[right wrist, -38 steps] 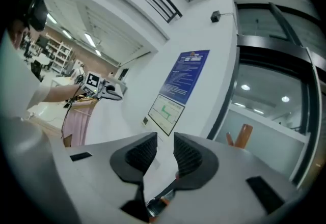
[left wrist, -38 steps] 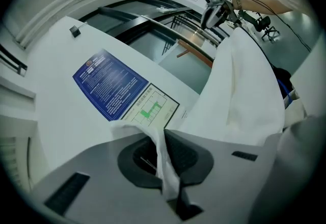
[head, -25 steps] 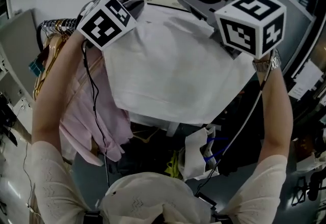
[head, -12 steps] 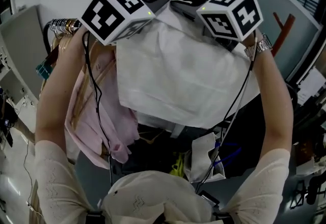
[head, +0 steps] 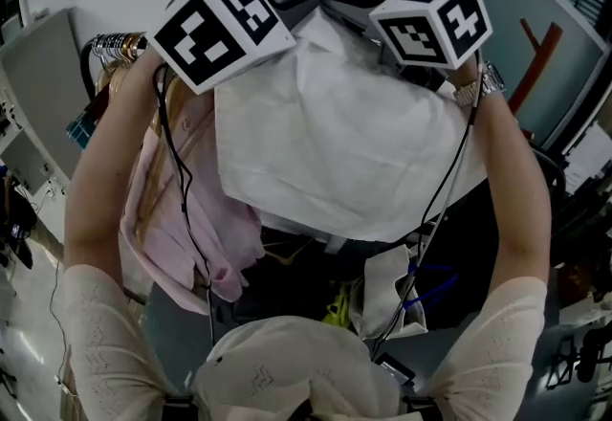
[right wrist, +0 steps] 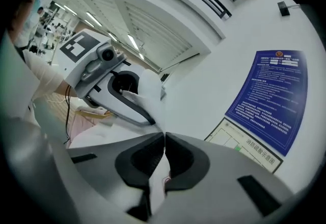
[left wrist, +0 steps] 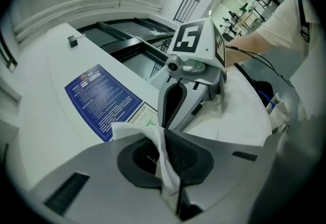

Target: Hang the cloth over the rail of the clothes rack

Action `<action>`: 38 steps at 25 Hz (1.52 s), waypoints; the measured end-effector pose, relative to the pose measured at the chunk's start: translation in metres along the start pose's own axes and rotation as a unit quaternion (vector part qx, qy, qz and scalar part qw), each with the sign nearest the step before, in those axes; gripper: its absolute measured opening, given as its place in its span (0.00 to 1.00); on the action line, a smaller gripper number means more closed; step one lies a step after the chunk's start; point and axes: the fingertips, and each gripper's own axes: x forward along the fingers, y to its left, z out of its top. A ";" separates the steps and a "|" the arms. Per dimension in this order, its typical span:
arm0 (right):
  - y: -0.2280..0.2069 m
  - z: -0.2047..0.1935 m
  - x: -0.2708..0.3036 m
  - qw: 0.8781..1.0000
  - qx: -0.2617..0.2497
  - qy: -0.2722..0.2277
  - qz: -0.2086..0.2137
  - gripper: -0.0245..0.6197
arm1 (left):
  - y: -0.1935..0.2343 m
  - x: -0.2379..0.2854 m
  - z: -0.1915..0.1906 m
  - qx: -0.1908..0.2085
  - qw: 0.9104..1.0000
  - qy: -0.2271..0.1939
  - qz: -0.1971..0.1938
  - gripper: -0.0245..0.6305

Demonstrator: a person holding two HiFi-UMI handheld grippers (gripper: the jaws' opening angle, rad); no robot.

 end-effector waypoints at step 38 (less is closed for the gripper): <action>-0.054 0.041 -0.071 0.970 0.068 -0.122 -0.197 0.08 | -0.034 -0.071 -0.063 -0.030 0.998 0.035 0.041 0.07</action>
